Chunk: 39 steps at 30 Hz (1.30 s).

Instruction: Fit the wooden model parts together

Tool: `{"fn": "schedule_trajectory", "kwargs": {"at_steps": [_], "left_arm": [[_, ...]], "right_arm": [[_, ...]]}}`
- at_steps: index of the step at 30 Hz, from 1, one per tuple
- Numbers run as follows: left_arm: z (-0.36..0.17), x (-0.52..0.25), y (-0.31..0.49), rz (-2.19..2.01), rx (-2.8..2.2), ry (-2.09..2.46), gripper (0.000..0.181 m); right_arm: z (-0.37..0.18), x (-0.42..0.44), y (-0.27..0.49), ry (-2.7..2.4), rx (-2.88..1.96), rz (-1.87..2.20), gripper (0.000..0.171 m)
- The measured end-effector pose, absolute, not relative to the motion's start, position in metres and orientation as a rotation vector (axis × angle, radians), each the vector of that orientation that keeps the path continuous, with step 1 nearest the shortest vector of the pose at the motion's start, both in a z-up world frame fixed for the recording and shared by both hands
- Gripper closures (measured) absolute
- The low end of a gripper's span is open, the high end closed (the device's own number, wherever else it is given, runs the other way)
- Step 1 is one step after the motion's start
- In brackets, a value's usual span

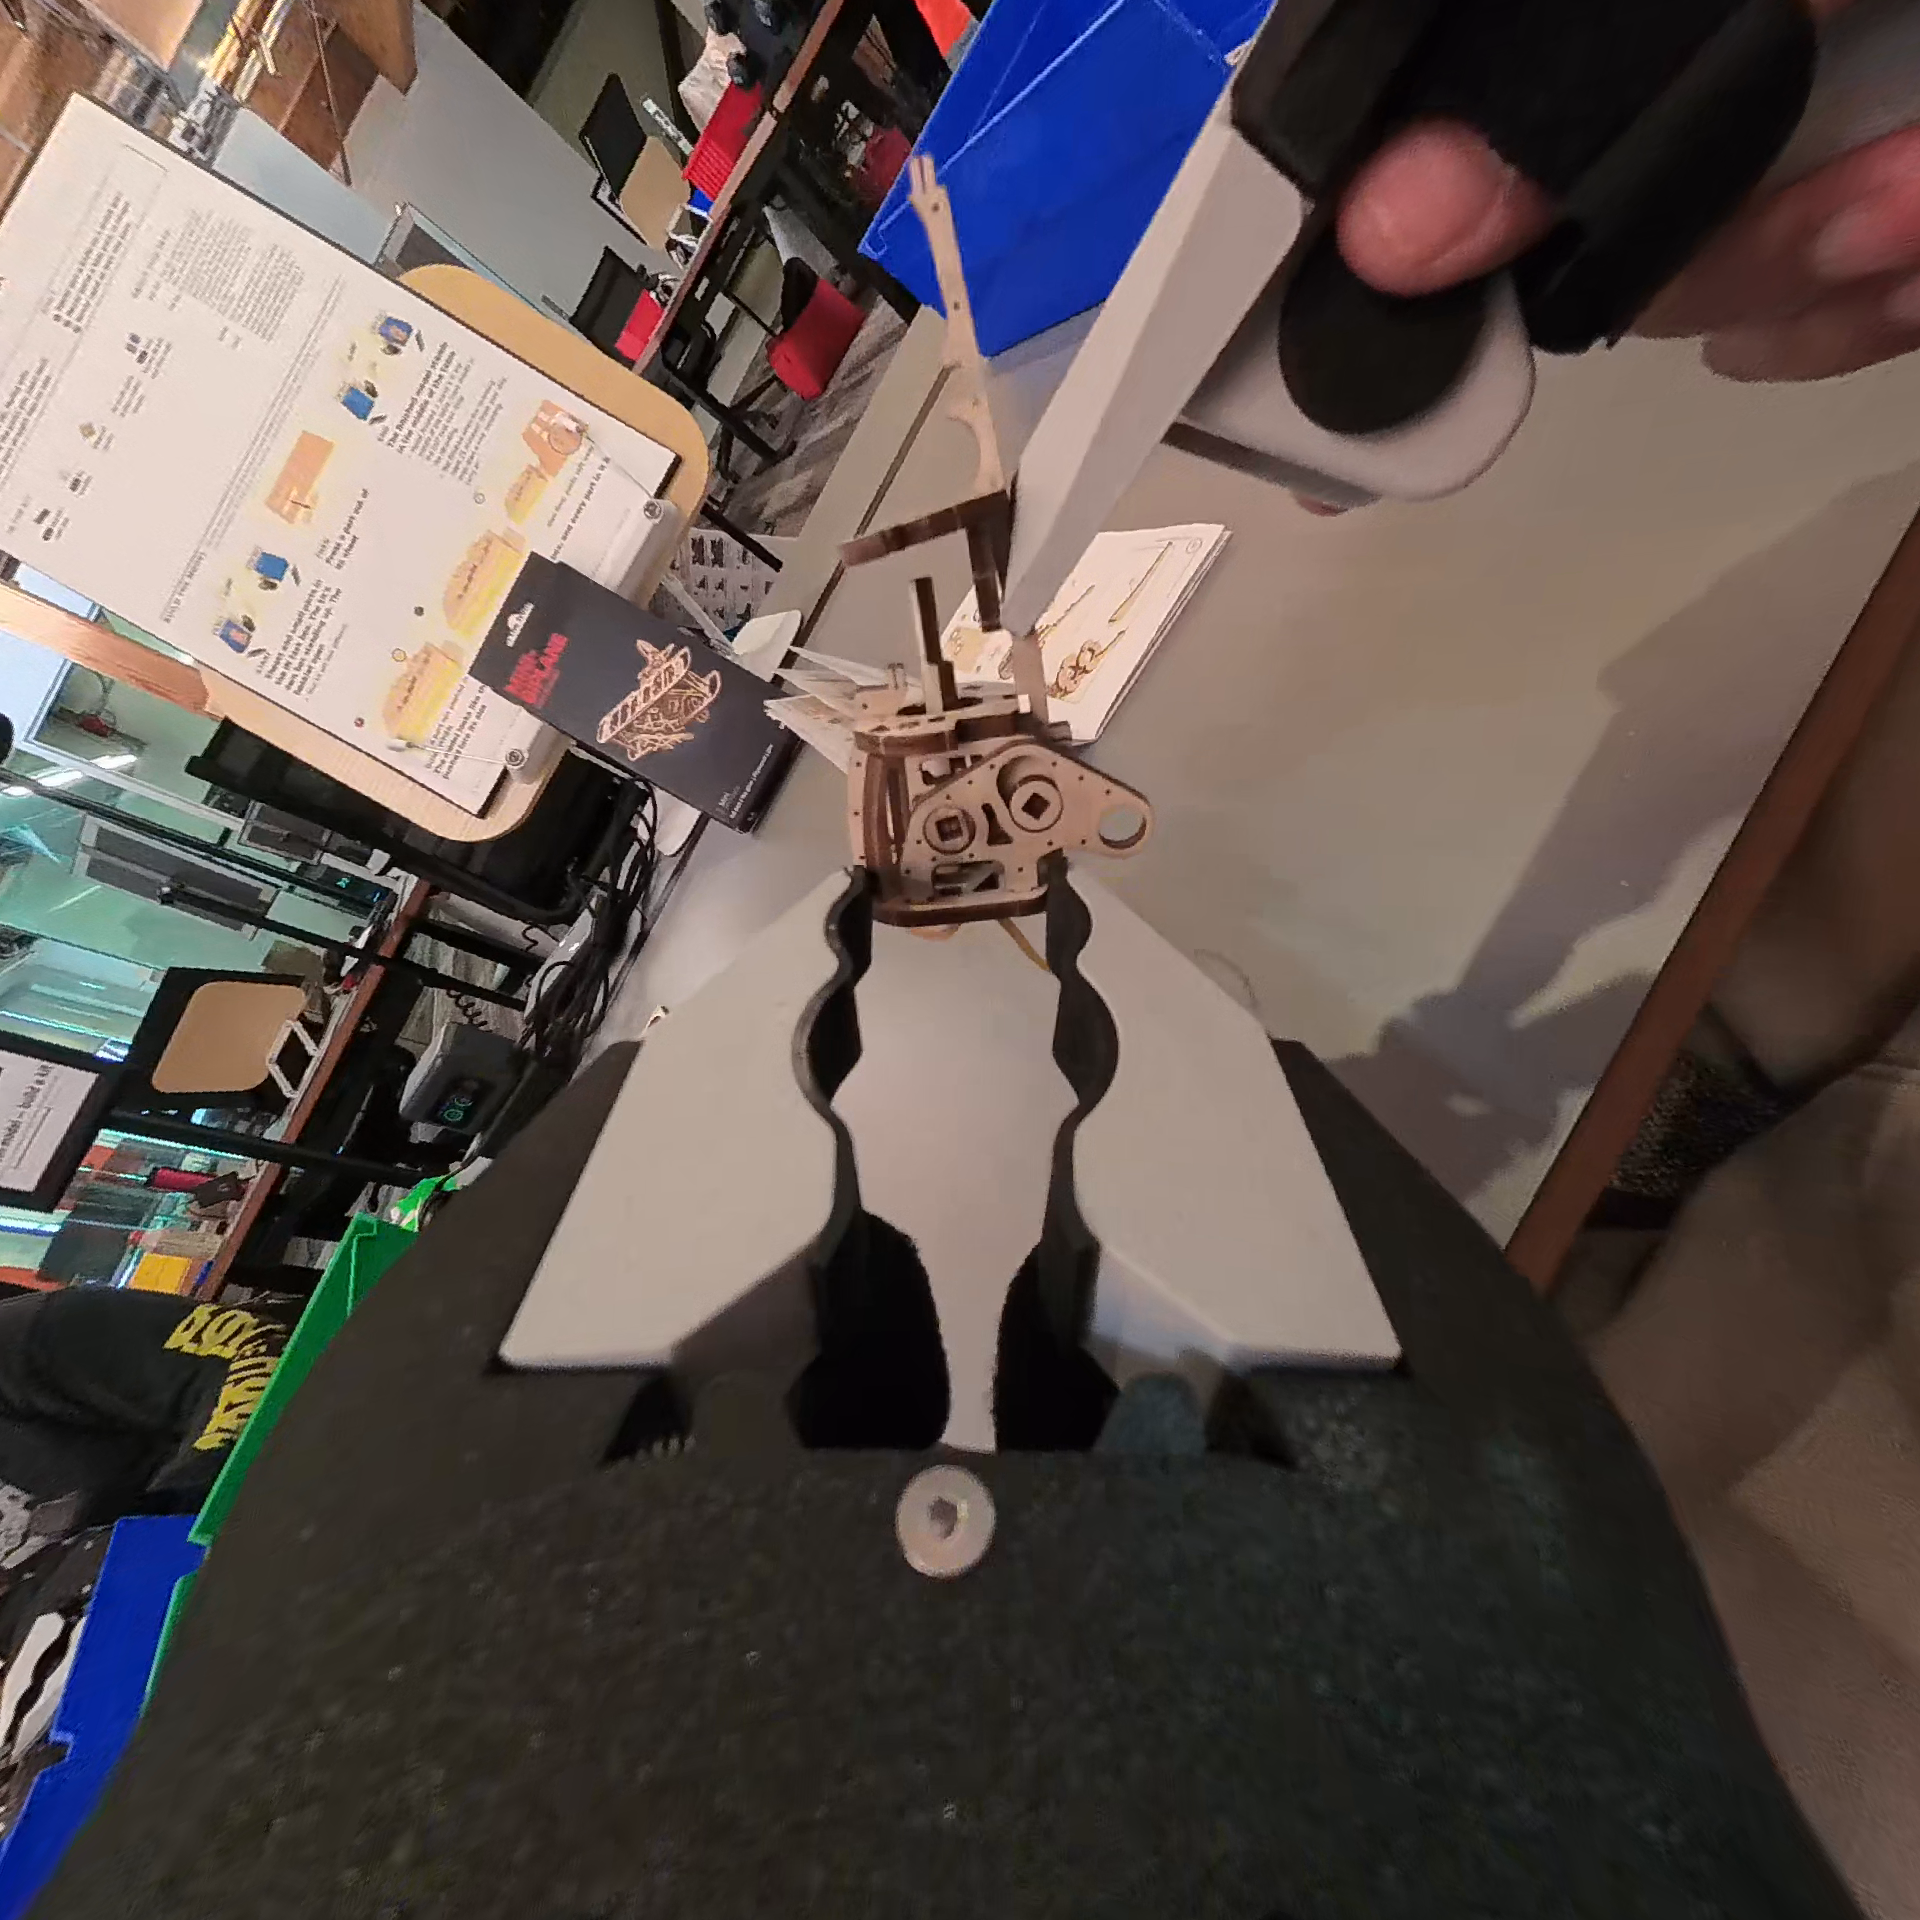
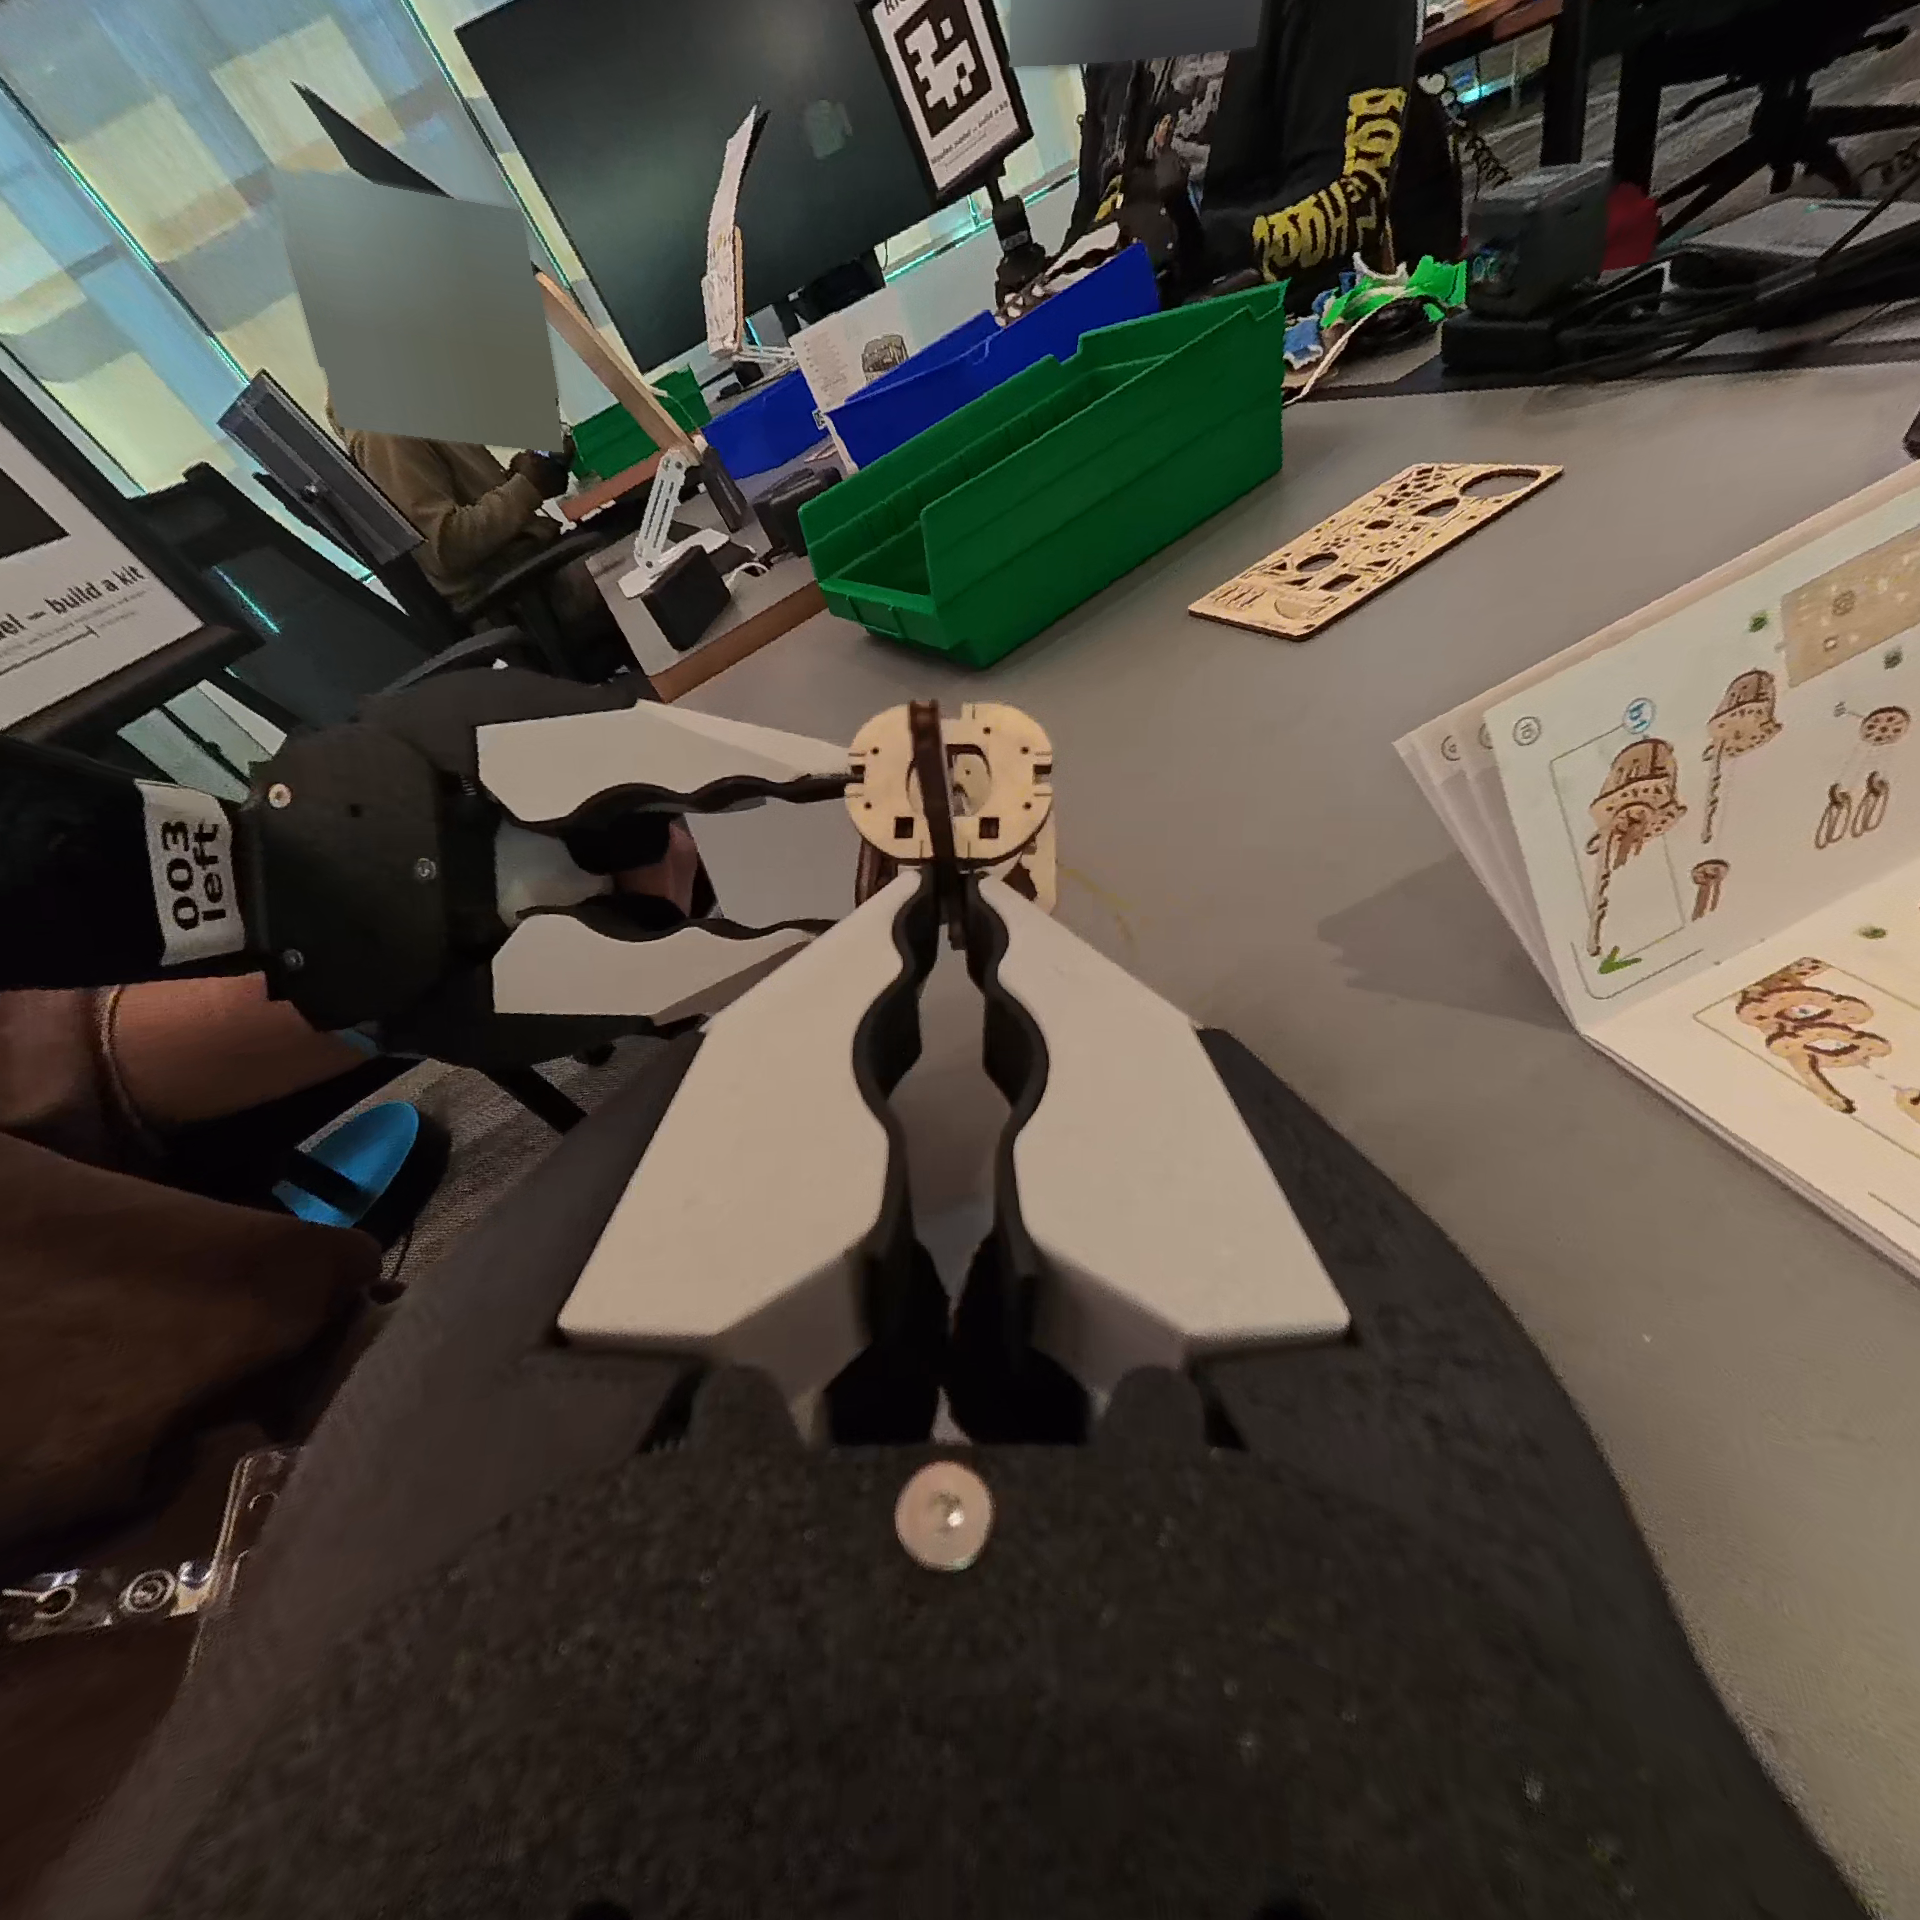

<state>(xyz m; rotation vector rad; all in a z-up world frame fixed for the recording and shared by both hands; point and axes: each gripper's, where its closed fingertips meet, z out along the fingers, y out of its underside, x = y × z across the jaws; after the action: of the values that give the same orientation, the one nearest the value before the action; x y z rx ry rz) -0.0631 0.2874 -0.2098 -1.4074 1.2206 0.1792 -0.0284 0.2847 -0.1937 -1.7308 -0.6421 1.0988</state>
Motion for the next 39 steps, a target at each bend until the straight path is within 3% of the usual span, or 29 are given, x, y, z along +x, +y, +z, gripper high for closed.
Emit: {"fn": "schedule_trajectory", "kwargs": {"at_steps": [9,39], "left_arm": [[-0.21,-0.063,0.288,0.16,-1.418,1.213,0.15],[-0.208,-0.082,0.297,0.333,-1.315,1.277,0.149]], "right_arm": [[-0.193,-0.029,0.283,-0.635,-1.728,1.126,0.167],[-0.206,-0.007,0.292,-0.782,-1.749,1.032,0.14]]}}
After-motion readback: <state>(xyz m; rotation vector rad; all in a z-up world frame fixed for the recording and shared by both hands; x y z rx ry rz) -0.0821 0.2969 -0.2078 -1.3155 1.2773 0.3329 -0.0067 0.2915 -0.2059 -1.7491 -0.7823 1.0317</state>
